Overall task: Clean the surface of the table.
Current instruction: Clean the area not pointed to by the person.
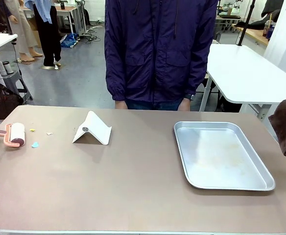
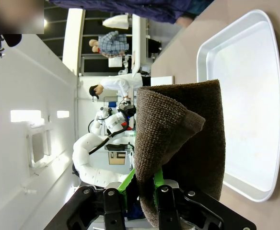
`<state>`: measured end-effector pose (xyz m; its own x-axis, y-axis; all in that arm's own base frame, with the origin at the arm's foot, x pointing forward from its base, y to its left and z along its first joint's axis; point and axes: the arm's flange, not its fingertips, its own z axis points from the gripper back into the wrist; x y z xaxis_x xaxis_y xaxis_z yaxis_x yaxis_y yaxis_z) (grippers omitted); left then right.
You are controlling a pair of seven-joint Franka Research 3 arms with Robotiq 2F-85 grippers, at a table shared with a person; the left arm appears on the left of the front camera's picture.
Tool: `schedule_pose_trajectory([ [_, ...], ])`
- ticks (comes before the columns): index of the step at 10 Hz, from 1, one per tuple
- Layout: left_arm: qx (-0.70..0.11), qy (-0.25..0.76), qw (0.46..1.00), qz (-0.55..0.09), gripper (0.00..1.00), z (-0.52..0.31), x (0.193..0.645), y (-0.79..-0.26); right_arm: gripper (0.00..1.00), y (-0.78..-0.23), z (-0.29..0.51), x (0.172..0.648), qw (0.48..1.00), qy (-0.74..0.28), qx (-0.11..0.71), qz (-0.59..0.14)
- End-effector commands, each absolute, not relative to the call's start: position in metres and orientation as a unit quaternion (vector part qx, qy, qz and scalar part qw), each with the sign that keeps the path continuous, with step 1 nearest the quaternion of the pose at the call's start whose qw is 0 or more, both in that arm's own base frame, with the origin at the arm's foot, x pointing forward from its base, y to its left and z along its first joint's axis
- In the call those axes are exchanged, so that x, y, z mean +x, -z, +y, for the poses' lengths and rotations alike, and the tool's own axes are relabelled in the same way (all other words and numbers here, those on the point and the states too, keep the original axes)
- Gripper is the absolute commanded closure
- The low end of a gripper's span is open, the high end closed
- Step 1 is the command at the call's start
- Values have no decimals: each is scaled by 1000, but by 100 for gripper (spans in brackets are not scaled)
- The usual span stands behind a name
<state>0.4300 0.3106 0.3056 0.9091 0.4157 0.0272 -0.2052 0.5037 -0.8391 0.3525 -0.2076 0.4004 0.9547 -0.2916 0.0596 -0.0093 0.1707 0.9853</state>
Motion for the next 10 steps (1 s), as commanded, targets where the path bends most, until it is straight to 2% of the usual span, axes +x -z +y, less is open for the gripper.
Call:
schedule_pose_trajectory([
  [1,-434,-186,877,-92,78,287,429,-281,87,-404,-207,352,750,102,643,-120],
  [10,-441,-129,886,-70,78,215,452,-258,87,-404,-207,352,750,102,643,-120],
])
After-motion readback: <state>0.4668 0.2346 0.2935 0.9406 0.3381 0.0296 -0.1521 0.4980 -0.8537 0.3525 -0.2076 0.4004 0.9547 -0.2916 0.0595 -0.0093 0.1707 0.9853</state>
